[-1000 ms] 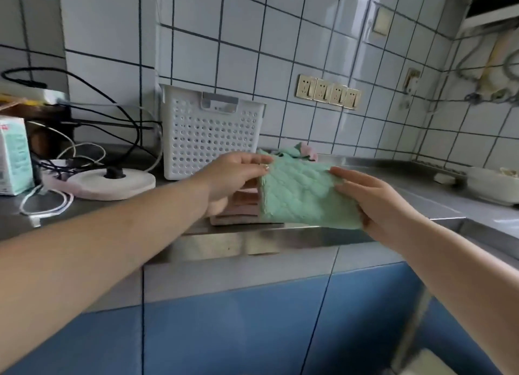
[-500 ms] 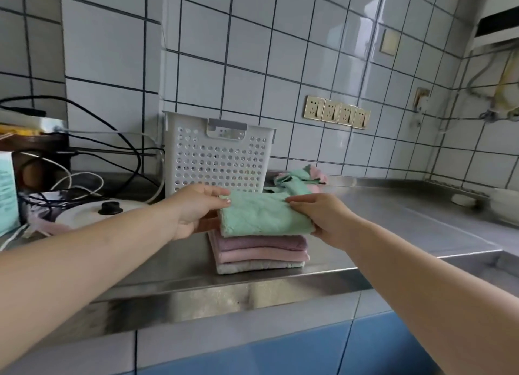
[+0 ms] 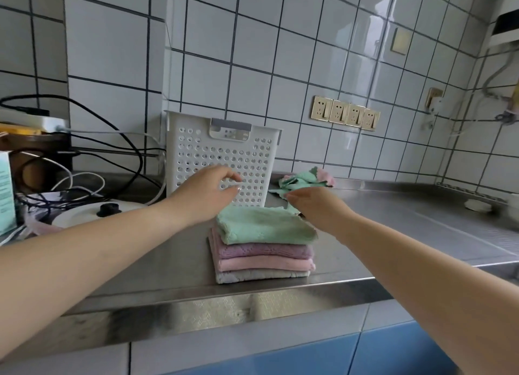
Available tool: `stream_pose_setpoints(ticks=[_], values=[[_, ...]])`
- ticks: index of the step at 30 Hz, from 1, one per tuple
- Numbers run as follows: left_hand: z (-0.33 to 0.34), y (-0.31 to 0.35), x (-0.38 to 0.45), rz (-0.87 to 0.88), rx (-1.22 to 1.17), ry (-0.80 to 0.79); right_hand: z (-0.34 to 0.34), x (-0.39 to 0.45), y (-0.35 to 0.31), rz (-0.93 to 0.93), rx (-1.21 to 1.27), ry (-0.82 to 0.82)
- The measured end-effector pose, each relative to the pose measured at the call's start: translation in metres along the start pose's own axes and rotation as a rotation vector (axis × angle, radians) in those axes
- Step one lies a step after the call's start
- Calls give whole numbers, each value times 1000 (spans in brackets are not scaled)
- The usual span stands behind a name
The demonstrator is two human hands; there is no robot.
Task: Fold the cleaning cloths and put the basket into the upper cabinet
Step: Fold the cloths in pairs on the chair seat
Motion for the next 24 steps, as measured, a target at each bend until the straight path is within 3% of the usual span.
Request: stream_pose_setpoints(ticks=[2, 6, 11, 15, 18, 20, 24], values=[[22, 11, 7, 40, 110, -174, 6, 0, -19, -103, -143, -61], [69, -25, 2, -15, 361, -536, 53, -2, -18, -179, -436, -401], [71, -63, -7, -146, 250, -637, 75, 2, 23, -10, -159, -485], [64, -58, -2, -118, 286, -627, 66, 3, 18, -66, -147, -349], [51, -31, 9, -22, 345, -509, 31, -5, 22, -79, -6, -36], [46, 4, 12, 92, 246, -385, 10, -16, 39, -52, 97, 113], [75, 63, -3, 290, 138, -368, -12, -46, 93, 38, 212, 153]])
Point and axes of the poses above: each hand's wrist, its own x-axis towards the middle knuckle, its own z-axis out of the palm, y = z × x, the point moved 8 cm from there along x, towards the middle knuckle, and after that the axes turned 11 degrees about -x, right-handed, at the moved point
